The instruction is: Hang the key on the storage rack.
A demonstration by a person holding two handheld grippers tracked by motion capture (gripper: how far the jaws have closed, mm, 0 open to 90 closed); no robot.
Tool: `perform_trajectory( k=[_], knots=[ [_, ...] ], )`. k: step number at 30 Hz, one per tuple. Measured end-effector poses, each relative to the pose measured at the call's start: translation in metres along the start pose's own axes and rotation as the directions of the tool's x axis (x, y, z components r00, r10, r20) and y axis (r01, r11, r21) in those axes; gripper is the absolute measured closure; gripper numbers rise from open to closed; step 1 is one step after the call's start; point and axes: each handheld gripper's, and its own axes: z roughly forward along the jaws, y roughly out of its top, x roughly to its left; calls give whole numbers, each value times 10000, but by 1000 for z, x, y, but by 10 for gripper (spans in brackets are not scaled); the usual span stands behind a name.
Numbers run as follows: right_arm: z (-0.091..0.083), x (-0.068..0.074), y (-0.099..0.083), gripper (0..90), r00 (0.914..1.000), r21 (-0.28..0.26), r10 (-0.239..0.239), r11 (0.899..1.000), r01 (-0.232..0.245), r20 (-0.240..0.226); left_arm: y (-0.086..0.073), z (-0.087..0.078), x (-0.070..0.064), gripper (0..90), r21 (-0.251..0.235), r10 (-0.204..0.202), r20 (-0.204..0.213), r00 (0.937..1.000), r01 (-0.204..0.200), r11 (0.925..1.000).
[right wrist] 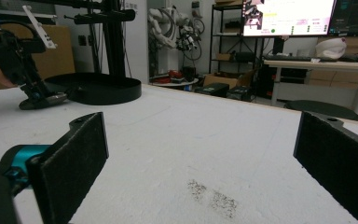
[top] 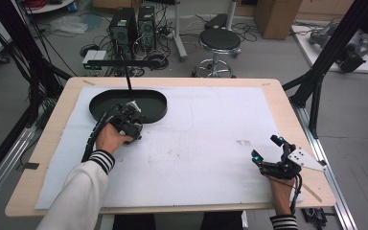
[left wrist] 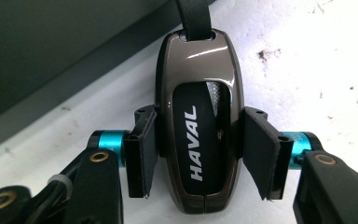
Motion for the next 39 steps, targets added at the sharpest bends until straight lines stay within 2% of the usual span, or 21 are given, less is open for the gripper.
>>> perform_trajectory(
  k=[6,9,13,15,16,17,20,22,23,24,25,27,28,29,31,32,33,35,37,38,39],
  knots=[
    [0,0,0,19,10000,23,-5,10000,5,7,-2,-11,4,486,-768,173,237,9996,-154,9969],
    [0,0,0,19,10000,18,-2,10000,2,7,-3,-17,6,487,-1184,300,186,9994,-276,9926],
    [0,0,0,19,10000,19,-4,10000,4,10,-5,-25,10,487,-1680,272,249,9993,-226,9855],
    [0,0,0,19,10000,29,-34,10000,34,18,-5,-27,11,487,-1787,278,272,9992,-225,9837],
    [0,0,0,19,10000,10,-65,10000,65,25,-6,-30,12,488,-1949,264,240,9994,-213,9806],
    [0,0,0,19,10000,8,-66,10000,66,31,-6,-35,12,488,-2317,317,129,9994,-278,9724],
    [0,0,0,19,10000,12,-67,10000,67,26,-6,-43,15,489,-2655,222,112,9997,-184,9639],
    [0,0,0,19,10000,8,-70,10000,70,28,-7,-48,17,489,-3008,106,132,9999,-61,9537],
    [0,0,0,19,10000,3,-55,10000,55,35,-7,-48,17,489,-3008,106,132,9999,-61,9537],
    [0,0,0,19,10000,18,-56,10000,56,21,-8,-53,22,489,-3248,-37,337,9994,144,9457],
    [0,0,0,19,10000,25,-47,10000,47,24,-9,-55,23,489,-3358,-62,280,9996,152,9418],
    [0,0,0,19,10000,25,-42,10000,42,29,-9,-57,25,489,-3397,-80,238,9997,156,9404],
    [0,0,0,19,10000,29,-51,10000,51,29,-11,-63,29,489,-3620,-173,177,9997,226,9319],
    [0,0,0,19,10000,29,-51,10000,51,29,-11,-63,29,488,-3620,-173,177,9997,226,9319],
    [0,0,0,19,10000,26,-54,10000,54,26,-11,-73,36,489,-3874,-371,265,9990,445,9208],
    [0,0,0,19,10000,24,-42,10000,42,28,-11,-73,36,488,-3874,-371,265,9990,445,9208],
    [0,0,0,19,10000,29,-44,10000,44,33,-10,-80,38,488,-3998,-501,113,9987,504,9152],
    [0,0,0,19,10000,30,-68,10000,68,35,-9,-87,41,488,-4148,-547,174,9983,570,9081],
    [0,0,0,19,10000,27,-63,10000,63,37,-8,-90,42,488,-4203,-560,163,9983,576,9055],
    [0,0,0,19,10000,32,-74,10000,74,36,-7,-97,45,488,-4286,-605,57,9982,571,9017],
    [0,0,0,19,10000,34,-67,10000,67,35,-7,-97,45,488,-4286,-605,57,9982,571,9017]
  ],
)
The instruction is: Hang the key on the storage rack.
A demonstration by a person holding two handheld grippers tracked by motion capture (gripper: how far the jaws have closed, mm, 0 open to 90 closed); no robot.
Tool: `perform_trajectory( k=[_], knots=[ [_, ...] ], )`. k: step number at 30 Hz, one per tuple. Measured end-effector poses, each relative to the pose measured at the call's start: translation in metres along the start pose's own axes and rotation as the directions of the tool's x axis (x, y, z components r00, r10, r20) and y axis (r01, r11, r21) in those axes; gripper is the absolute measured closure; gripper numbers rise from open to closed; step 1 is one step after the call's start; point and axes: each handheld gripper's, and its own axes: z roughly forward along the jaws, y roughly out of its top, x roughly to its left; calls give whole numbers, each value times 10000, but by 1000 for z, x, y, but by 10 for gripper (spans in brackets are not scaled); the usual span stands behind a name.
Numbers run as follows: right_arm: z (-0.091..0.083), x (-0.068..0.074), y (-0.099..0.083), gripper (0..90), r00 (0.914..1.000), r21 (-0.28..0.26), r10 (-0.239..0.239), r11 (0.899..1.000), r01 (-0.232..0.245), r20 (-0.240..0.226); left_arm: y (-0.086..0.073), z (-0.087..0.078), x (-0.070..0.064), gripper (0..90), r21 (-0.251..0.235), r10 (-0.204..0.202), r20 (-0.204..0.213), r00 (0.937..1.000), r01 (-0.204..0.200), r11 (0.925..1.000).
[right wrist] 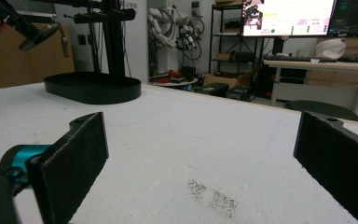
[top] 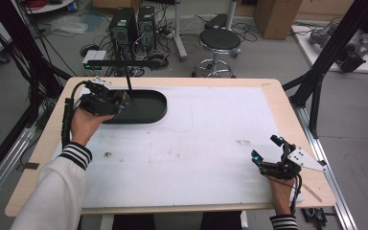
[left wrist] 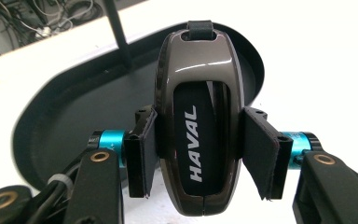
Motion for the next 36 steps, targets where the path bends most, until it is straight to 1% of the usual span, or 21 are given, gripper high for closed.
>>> perform_trajectory(
  k=[2,3,6,9,12,14,15,16,20,21,22,24,26,28,29,33,34,35,36],
  knots=[
    [0,0,0,19,10000,-8,9,10000,-9,-3,4,-5,3,488,-182,-94,-63,9999,93,9998],
    [0,0,0,19,10000,-7,22,10000,-22,-1,7,-10,7,488,-365,-169,-121,9998,164,9992],
    [0,0,0,19,10000,3,11,10000,-11,-2,12,-14,11,488,-441,-182,-223,9996,172,9989],
    [0,0,0,19,10000,0,21,10000,-21,0,22,-22,17,488,-679,-298,-347,9990,274,9973],
    [0,0,0,19,10000,1,31,10000,-31,-3,26,-25,20,488,-762,-314,-448,9985,279,9967],
    [0,0,0,19,10000,-10,69,10000,-69,-13,31,-28,24,488,-935,-436,-549,9975,383,9949],
    [0,0,0,19,10000,-6,64,10000,-64,-14,33,-29,26,488,-1047,-560,-565,9968,498,9933],
    [0,0,0,19,10000,-6,64,10000,-64,-20,36,-30,29,488,-992,-555,-658,9963,488,9939],
    [0,-1,0,19,10000,-53,78,10000,-78,-49,42,-31,33,488,-992,-565,-768,9954,488,9939],
    [0,0,0,19,9999,-3,146,9999,-146,-12,46,-32,34,488,-1117,-639,-779,9949,550,9922],
    [0,0,0,19,9999,-20,168,9999,-168,-26,48,-32,35,488,-1100,-634,-756,9951,548,9924],
    [0,-1,0,19,10000,-14,91,10000,-91,-8,53,-31,37,488,-1089,-562,-862,9947,466,9930],
    [0,0,0,19,9999,-27,119,9999,-119,-31,56,-31,38,488,-1113,-592,-924,9940,487,9926],
    [0,0,0,19,9999,-15,152,9999,-152,-25,59,-31,39,488,-1205,-565,-985,9935,444,9917],
    [0,0,0,19,9999,-11,151,9999,-151,-10,59,-30,40,488,-1262,-617,-970,9934,492,9908],
    [0,0,0,19,9999,-16,160,9999,-160,-32,59,-25,44,488,-1113,-655,-1058,9922,536,9923],
    [0,0,0,19,9998,-17,174,9998,-174,-31,59,-24,44,488,-1117,-633,-1057,9924,514,9924],
    [0,-1,0,19,10000,-61,91,9999,-91,-11,59,-24,44,488,-1166,-655,-1101,9918,525,9918],
    [0,-1,0,19,9999,-57,108,9999,-108,-12,59,-23,45,488,-1220,-713,-1085,9915,579,9908]
  ],
)
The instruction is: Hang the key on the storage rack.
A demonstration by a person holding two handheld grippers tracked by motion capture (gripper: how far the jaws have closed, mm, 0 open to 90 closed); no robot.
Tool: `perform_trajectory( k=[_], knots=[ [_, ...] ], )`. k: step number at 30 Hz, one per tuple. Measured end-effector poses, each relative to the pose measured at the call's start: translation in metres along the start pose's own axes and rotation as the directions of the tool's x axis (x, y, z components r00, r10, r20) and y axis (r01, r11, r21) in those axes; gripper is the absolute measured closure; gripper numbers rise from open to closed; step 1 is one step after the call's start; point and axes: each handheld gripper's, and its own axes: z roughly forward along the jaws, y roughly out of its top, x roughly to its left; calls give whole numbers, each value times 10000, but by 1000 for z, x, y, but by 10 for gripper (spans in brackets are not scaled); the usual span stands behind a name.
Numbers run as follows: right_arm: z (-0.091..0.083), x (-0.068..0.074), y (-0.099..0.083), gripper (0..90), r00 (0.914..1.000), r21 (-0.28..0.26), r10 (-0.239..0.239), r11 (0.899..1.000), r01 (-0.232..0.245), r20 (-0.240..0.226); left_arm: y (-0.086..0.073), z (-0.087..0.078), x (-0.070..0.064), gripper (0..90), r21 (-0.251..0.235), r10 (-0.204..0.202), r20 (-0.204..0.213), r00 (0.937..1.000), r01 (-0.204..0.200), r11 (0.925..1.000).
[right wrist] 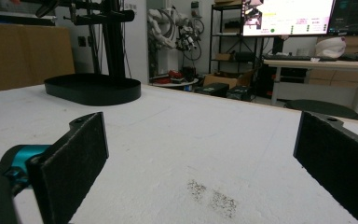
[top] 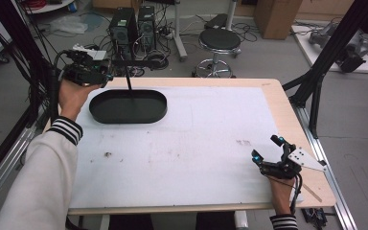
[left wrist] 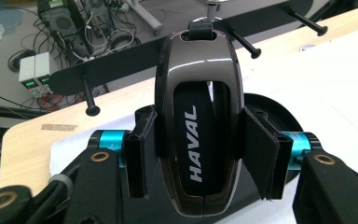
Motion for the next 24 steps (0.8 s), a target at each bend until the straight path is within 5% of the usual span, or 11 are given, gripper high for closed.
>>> perform_trajectory(
  k=[24],
  knots=[
    [0,1,0,19,10000,37,64,10000,-64,-16,1,14,8,487,-447,-286,-175,9994,278,9986]
  ],
)
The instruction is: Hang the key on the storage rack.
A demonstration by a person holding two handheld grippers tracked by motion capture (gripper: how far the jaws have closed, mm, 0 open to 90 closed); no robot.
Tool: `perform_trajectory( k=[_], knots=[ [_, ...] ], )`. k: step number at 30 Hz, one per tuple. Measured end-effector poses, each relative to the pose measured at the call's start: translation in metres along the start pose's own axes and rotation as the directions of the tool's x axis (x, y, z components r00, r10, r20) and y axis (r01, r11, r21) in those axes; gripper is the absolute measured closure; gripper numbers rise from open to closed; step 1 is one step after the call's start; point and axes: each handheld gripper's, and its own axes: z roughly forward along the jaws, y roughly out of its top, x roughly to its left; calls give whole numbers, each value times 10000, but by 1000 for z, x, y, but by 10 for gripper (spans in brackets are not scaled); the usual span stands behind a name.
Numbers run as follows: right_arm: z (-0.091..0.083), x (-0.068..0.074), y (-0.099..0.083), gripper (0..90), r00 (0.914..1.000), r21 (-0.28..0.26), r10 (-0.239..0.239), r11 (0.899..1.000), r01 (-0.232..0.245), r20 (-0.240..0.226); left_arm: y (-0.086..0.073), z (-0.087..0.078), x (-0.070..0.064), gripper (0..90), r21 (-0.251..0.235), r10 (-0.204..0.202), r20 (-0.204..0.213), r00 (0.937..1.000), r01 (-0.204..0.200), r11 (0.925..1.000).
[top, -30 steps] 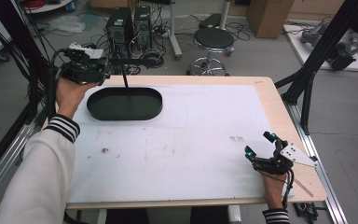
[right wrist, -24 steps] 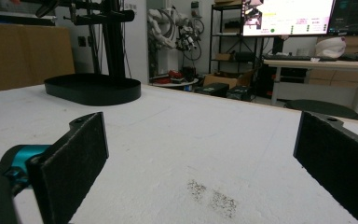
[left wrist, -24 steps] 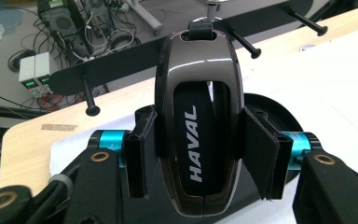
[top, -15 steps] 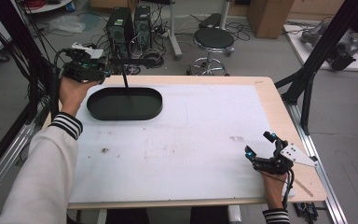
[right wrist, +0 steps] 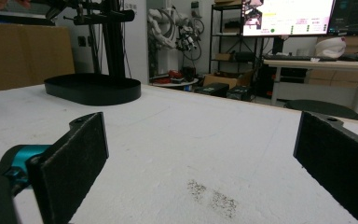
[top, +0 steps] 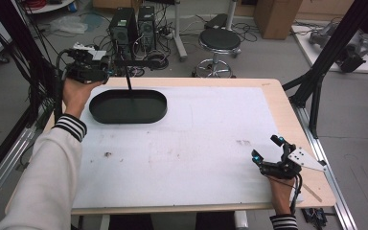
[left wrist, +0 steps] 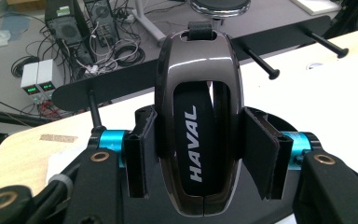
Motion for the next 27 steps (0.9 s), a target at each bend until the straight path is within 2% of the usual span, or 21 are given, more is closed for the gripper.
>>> perform_trajectory(
  k=[5,11,21,23,27],
  knots=[
    [0,0,0,19,10000,-27,-63,10000,63,12,-1,4,4,487,-51,-237,-67,9997,237,9997],
    [0,-1,0,19,10000,-41,-79,10000,80,13,-3,9,6,487,125,-246,-270,9993,250,9996],
    [0,0,0,19,10000,0,0,10000,0,-2,-6,11,0,487,903,166,-483,9987,-122,9958],
    [0,0,0,19,10000,0,-13,10000,13,-1,-7,12,-2,487,922,267,-581,9980,-213,9955],
    [0,-1,0,19,10000,-37,-70,10000,70,9,-13,14,-1,487,946,184,-604,9980,-126,9954]
  ],
)
